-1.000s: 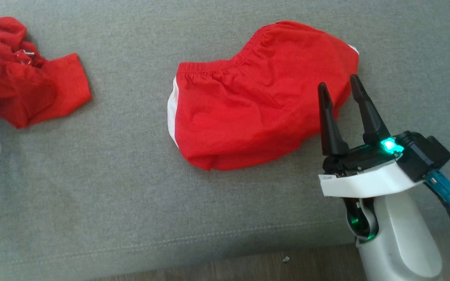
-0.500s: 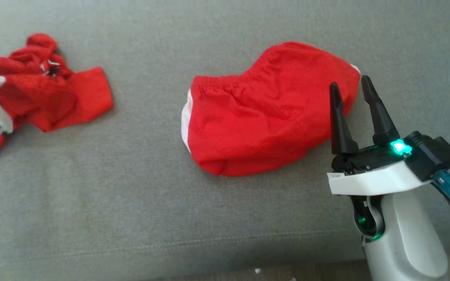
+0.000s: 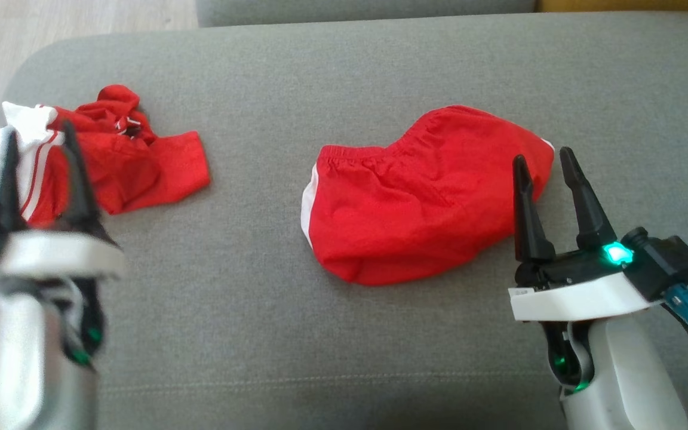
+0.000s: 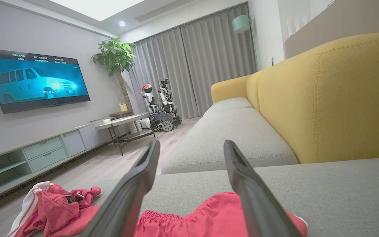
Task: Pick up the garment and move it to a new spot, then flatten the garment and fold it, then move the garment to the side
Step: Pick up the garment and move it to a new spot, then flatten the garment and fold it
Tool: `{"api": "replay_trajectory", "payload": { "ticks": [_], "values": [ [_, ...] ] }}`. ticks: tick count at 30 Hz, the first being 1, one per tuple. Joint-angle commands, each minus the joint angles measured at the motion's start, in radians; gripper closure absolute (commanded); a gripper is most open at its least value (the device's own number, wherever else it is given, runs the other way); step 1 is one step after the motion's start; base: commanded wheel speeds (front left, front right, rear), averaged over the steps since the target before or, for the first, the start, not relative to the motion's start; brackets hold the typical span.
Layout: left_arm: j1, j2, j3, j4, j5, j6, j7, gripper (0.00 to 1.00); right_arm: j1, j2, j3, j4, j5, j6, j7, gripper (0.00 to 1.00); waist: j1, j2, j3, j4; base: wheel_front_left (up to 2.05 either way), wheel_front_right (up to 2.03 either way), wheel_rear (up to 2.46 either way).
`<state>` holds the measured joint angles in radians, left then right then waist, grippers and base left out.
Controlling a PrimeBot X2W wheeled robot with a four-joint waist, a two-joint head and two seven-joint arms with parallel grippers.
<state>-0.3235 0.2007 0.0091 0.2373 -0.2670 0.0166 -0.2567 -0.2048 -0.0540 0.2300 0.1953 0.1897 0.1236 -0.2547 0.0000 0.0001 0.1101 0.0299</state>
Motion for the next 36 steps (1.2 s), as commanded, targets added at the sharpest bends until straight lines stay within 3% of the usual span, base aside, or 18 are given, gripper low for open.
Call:
{"api": "replay_trajectory", "payload": {
  "ticks": [1,7,10,25,31,36],
  "values": [
    [-0.001,0.009,0.026,-0.065,0.000,0.009,-0.005,0.00,-0.016,0.004,0.023,-0.036,-0.001,0.007,-0.007,0.00,0.0000,-0.0001,-0.005,-0.002,0.00,0.00,0.00],
    [0.177,-0.107,-0.008,-0.199,0.027,0.012,-0.005,0.00,-0.010,0.004,0.025,-0.045,0.007,0.007,-0.007,0.00,0.0000,-0.0001,-0.005,-0.015,0.00,0.00,0.00],
    [0.210,-0.129,-0.023,-0.226,0.046,0.005,-0.005,0.00,-0.004,0.004,0.023,-0.047,0.006,0.007,-0.007,0.00,0.0000,-0.0001,-0.001,-0.013,0.00,0.00,0.00],
    [0.211,-0.149,-0.033,-0.215,0.096,-0.034,-0.005,0.00,-0.035,0.004,0.061,-0.035,-0.012,0.007,0.013,0.00,0.0000,-0.0001,0.034,0.002,0.00,0.00,0.00],
    [0.188,-0.150,-0.075,-0.200,0.077,-0.034,-0.005,0.00,-0.144,0.004,0.148,0.022,-0.017,0.007,0.125,0.00,0.0000,-0.0001,0.079,0.046,0.00,0.00,0.00],
    [0.165,-0.150,-0.114,-0.189,0.050,-0.021,-0.005,0.00,-0.276,0.001,0.210,0.152,-0.022,0.007,0.254,0.00,0.0000,-0.0001,0.112,0.098,0.00,0.00,0.00]
  ]
}}
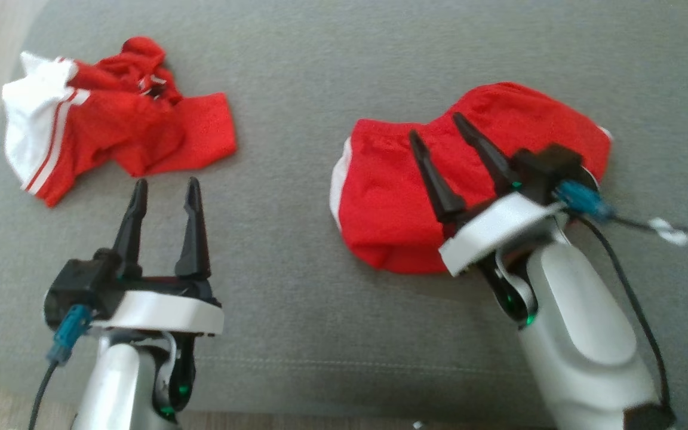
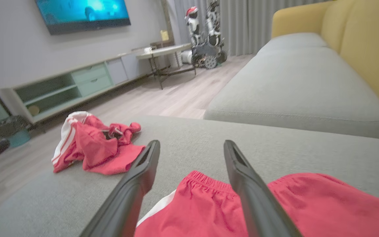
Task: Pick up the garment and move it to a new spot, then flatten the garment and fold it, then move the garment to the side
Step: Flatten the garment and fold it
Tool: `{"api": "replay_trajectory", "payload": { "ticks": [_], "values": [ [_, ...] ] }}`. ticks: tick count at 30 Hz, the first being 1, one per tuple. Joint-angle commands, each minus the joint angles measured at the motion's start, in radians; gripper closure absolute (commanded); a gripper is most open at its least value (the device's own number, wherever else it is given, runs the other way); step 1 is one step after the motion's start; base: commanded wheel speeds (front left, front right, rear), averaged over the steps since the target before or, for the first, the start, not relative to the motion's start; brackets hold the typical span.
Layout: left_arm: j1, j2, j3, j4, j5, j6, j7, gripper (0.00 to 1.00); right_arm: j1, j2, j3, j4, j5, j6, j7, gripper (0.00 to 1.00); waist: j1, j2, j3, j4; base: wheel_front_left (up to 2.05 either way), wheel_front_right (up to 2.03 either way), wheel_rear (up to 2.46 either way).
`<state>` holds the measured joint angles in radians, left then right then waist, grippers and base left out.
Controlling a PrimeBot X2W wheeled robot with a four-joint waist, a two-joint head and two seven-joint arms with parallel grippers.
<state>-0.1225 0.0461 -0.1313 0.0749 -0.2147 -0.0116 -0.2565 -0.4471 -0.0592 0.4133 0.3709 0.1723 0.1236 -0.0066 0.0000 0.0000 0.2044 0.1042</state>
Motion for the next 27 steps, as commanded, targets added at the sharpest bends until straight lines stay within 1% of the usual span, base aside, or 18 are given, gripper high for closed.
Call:
{"api": "replay_trajectory", "payload": {
  "ticks": [1,3,5,9,12,17,19,23,27],
  "values": [
    [-0.039,0.004,0.018,-0.024,-0.007,0.010,-0.005,0.00,-0.059,0.005,0.032,0.006,-0.004,0.007,0.025,0.00,0.0000,0.0000,0.022,0.035,0.00,0.00,0.00],
    [-0.043,0.004,0.003,-0.018,-0.018,0.016,-0.005,0.00,-0.102,0.003,0.031,0.068,-0.002,0.007,0.057,0.00,0.0000,0.0000,0.027,0.057,0.00,0.00,0.00],
    [-0.046,0.004,-0.011,-0.015,-0.029,0.022,-0.005,0.00,-0.135,-0.002,0.001,0.119,-0.017,0.007,0.063,0.00,0.0000,0.0000,0.031,0.076,0.00,0.00,0.00],
    [-0.044,0.004,-0.020,-0.012,-0.040,0.031,-0.005,0.00,-0.170,-0.001,-0.125,0.198,-0.075,0.007,0.039,0.00,0.0000,0.0000,0.042,0.092,0.00,0.00,0.00],
    [-0.044,0.004,-0.019,-0.008,-0.036,0.031,-0.005,0.00,-0.184,0.001,-0.210,0.243,-0.147,0.007,0.028,0.00,0.0000,0.0000,0.050,0.093,0.00,0.00,0.00],
    [-0.052,0.004,-0.020,-0.003,-0.037,0.027,-0.005,0.00,-0.200,0.007,-0.395,0.275,-0.296,0.007,0.016,0.00,0.0000,0.0000,0.060,0.088,0.00,0.00,0.00],
    [-0.056,0.004,-0.027,0.000,-0.041,0.025,-0.005,0.00,-0.206,0.008,-0.451,0.278,-0.344,0.007,0.017,0.00,0.0000,0.0000,0.063,0.086,0.00,0.00,0.00],
    [-0.062,0.004,-0.040,0.002,-0.046,0.025,-0.005,0.00,-0.227,0.009,-0.519,0.297,-0.404,0.007,0.040,0.00,0.0000,0.0000,0.071,0.086,0.00,0.00,0.00],
    [-0.068,0.004,-0.047,0.002,-0.050,0.023,-0.005,0.00,-0.256,0.009,-0.529,0.340,-0.419,0.007,0.072,0.00,0.0000,0.0000,0.082,0.090,0.00,0.00,0.00]
  ]
}}
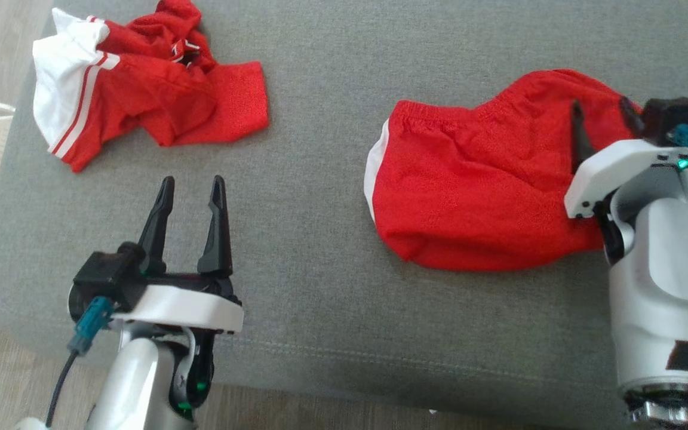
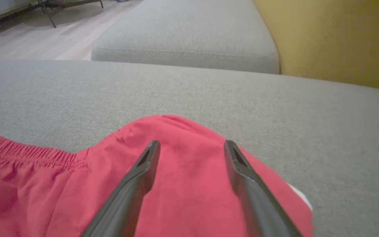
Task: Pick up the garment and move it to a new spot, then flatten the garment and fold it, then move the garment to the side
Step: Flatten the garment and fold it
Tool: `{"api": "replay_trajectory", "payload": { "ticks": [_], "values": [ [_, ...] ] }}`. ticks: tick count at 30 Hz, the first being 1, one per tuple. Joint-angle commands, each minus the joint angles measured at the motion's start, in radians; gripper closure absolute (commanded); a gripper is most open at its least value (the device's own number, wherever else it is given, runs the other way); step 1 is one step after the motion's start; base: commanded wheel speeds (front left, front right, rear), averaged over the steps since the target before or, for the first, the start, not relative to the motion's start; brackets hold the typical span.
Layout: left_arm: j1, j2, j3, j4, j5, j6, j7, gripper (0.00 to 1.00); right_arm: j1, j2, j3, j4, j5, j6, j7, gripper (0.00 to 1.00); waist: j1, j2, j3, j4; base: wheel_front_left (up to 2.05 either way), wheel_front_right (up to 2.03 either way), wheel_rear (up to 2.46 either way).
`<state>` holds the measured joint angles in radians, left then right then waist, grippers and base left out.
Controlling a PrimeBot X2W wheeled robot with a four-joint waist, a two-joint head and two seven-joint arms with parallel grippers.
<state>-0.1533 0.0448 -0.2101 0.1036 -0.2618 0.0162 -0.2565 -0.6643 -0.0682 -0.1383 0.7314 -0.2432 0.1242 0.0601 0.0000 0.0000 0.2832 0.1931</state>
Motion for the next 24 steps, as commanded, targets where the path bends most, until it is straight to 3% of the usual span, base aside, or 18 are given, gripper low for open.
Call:
{"api": "replay_trajectory", "payload": {
  "ticks": [1,9,13,14,15,24],
  "values": [
    [-0.038,0.006,0.031,-0.027,-0.004,-0.005,-0.005,0.00,-0.048,0.018,0.019,-0.006,-0.005,0.007,0.017,0.00,0.0000,0.0000,0.008,0.003,0.00,0.00,0.00],
    [-0.049,0.005,0.023,-0.029,-0.008,-0.007,-0.005,0.00,-0.117,0.018,-0.026,0.082,-0.035,0.007,0.087,0.00,0.0000,0.0000,0.036,0.012,0.00,0.00,0.00],
    [-0.059,0.005,0.015,-0.029,-0.014,-0.007,-0.005,0.00,-0.156,0.018,-0.049,0.137,0.004,0.007,0.125,0.00,0.0000,0.0000,0.057,0.019,0.00,0.00,0.00],
    [-0.061,0.005,0.013,-0.026,-0.015,-0.007,-0.005,0.00,-0.163,0.018,-0.047,0.154,0.012,0.007,0.137,0.38,0.0000,0.0000,0.059,0.020,0.00,0.00,0.00],
    [-0.062,0.005,0.011,-0.025,-0.016,-0.007,-0.005,0.00,-0.170,0.018,-0.041,0.167,0.016,0.007,0.143,1.00,0.0000,0.0000,0.061,0.021,0.00,0.00,0.00],
    [-0.075,0.005,0.006,-0.018,-0.024,-0.001,-0.005,0.00,-0.238,-0.003,0.035,0.187,0.061,0.007,0.021,1.00,0.0000,0.0000,0.051,0.030,0.00,0.00,0.00]
  ]
}}
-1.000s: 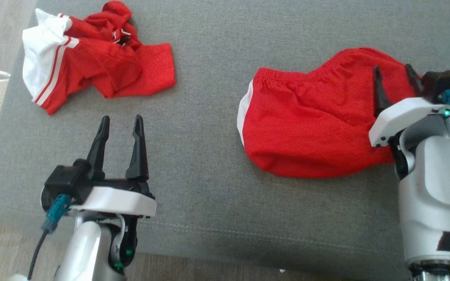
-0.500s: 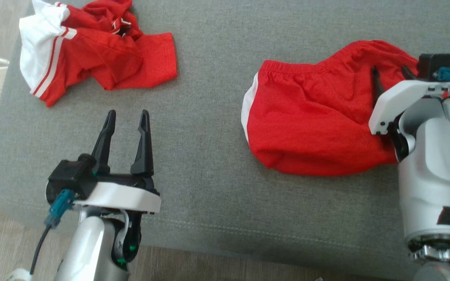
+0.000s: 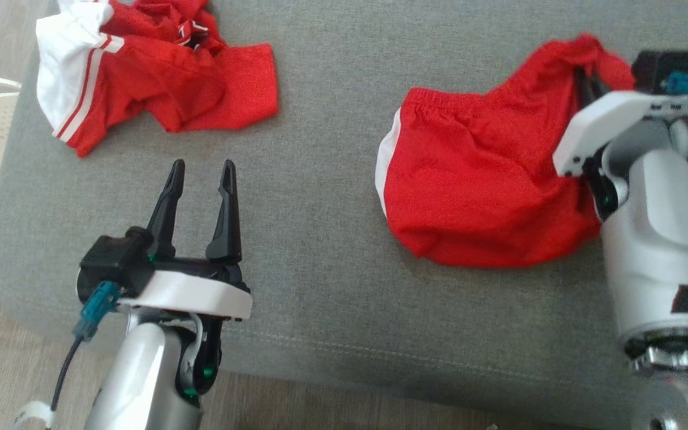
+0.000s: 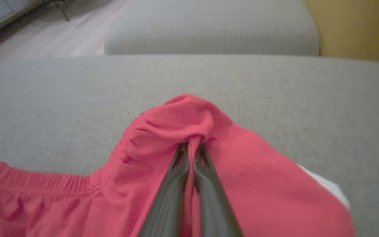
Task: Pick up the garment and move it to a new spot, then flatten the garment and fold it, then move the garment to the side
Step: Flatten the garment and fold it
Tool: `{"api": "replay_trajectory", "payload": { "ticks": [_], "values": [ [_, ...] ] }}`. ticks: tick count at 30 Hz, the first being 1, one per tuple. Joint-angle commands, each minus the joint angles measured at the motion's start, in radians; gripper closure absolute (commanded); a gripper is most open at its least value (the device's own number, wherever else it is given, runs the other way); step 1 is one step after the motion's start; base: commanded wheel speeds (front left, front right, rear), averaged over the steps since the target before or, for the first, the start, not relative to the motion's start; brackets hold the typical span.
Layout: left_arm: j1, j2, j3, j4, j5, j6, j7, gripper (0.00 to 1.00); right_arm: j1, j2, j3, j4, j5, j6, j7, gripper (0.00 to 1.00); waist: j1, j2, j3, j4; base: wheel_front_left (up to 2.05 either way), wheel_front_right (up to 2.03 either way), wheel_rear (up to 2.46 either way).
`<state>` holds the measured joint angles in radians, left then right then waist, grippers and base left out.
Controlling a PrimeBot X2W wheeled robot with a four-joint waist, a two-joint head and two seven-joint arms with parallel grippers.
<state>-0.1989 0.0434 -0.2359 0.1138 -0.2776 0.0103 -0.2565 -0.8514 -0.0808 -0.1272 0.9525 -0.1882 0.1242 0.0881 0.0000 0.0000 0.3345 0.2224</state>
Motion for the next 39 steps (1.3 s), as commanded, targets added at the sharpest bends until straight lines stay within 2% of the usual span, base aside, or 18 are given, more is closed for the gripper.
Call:
{"api": "replay_trajectory", "payload": {
  "ticks": [1,12,16,21,22,23,30,39],
  "values": [
    [-0.030,0.007,0.031,-0.028,-0.010,0.005,-0.005,0.00,-0.065,0.006,0.034,-0.038,0.007,0.007,-0.026,1.00,0.0000,0.0000,-0.003,0.003,0.00,0.00,0.00],
    [-0.026,0.007,0.006,-0.046,-0.042,0.016,-0.005,0.00,-0.283,-0.022,0.152,-0.032,0.006,0.007,-0.151,1.00,0.0000,0.0000,0.014,0.056,0.00,0.00,0.00],
    [-0.030,0.007,-0.006,-0.049,-0.055,0.019,-0.005,0.00,-0.367,-0.023,0.204,0.008,-0.015,0.007,-0.198,1.00,0.0000,0.0000,0.028,0.086,0.00,0.00,0.00],
    [-0.034,0.007,-0.020,-0.049,-0.064,0.024,-0.005,0.00,-0.397,-0.020,0.244,0.102,-0.039,0.007,-0.216,1.00,0.0000,0.0000,0.038,0.106,0.00,0.00,0.00],
    [-0.034,0.007,-0.023,-0.049,-0.066,0.025,-0.005,0.00,-0.396,-0.015,0.255,0.128,-0.034,0.007,-0.219,0.11,0.0000,0.0000,0.038,0.109,0.00,0.00,0.00],
    [-0.035,0.007,-0.024,-0.049,-0.067,0.025,-0.005,0.00,-0.394,-0.008,0.264,0.160,-0.020,0.007,-0.213,0.00,0.0000,0.0000,0.038,0.110,0.00,0.00,0.00],
    [-0.038,0.007,-0.013,-0.046,-0.061,0.030,-0.005,0.00,-0.396,0.008,0.311,0.271,0.041,0.007,-0.205,0.00,0.0000,0.0000,0.022,0.089,0.00,0.00,0.00],
    [-0.036,0.007,0.015,-0.055,-0.042,0.023,-0.005,0.00,-0.383,0.014,0.346,0.283,0.141,0.007,-0.294,0.00,0.0000,0.0000,-0.014,-0.011,0.00,0.00,0.00]
  ]
}}
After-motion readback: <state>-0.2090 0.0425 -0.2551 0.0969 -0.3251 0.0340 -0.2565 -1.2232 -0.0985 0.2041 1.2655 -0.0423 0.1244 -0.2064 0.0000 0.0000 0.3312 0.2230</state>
